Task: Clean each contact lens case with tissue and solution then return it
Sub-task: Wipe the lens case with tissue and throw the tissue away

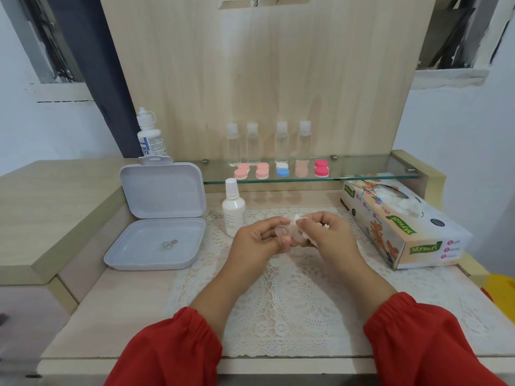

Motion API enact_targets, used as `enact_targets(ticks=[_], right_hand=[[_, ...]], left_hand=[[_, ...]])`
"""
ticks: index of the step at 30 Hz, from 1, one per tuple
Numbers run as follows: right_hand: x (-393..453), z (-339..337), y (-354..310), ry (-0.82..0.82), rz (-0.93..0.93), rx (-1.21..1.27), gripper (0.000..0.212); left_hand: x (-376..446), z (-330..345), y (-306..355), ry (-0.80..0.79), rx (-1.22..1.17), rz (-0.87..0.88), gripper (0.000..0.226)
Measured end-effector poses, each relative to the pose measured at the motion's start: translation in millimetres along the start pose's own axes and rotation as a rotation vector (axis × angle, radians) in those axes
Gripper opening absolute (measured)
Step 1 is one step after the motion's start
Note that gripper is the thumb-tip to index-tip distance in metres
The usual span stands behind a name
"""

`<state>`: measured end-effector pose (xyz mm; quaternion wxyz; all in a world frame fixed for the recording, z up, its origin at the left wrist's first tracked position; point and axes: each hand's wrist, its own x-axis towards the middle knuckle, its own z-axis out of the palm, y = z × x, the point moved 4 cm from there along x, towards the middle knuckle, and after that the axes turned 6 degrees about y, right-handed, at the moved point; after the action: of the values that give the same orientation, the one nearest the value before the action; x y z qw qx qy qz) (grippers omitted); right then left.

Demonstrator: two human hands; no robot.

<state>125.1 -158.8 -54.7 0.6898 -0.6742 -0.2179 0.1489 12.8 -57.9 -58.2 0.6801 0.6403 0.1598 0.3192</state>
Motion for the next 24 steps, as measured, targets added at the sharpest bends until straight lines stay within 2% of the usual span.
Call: enact_targets(ticks=[3,5,10,13,17,19,21,24], right_hand=[[2.2,-1.3,2.4,-0.02,0.211,0.332,0.013],[2.4,0.4,4.4,-0.041,0.317,0.431,0.018],[-9.6,15.5,7.6,-0.366,0.632,0.58,0.04],[-10.9,16.7,6.7,-0.392,0.651,0.601,0.036],[1.6,8.0,8.3,-0.168,0.445,0.518,0.021],[4.7,4.5,8.7,-0.128,0.364,0.461,0.019],[2.0,8.1,9.4,-0.183,0.397,0.437,0.027],[-7.4,19.2,11.7,-0.382,0.549,0.466,0.055]], left_hand=[[1.3,-2.8,1.9,0.032,-0.063,0.0,0.028],[2.5,-5.0,2.9,0.062,-0.063,0.018,0.028],[4.2,-7.6,1.0,0.099,0.087,0.08,0.03],[4.7,-8.6,2.0,0.118,0.134,0.106,0.032],[4.4,-8.2,4.3,0.128,0.178,0.124,0.031],[3.9,-7.7,4.8,0.129,0.187,0.122,0.03],[2.9,-6.9,5.9,0.126,0.197,0.119,0.029],[2.8,-6.5,4.3,0.116,0.159,0.078,0.03]])
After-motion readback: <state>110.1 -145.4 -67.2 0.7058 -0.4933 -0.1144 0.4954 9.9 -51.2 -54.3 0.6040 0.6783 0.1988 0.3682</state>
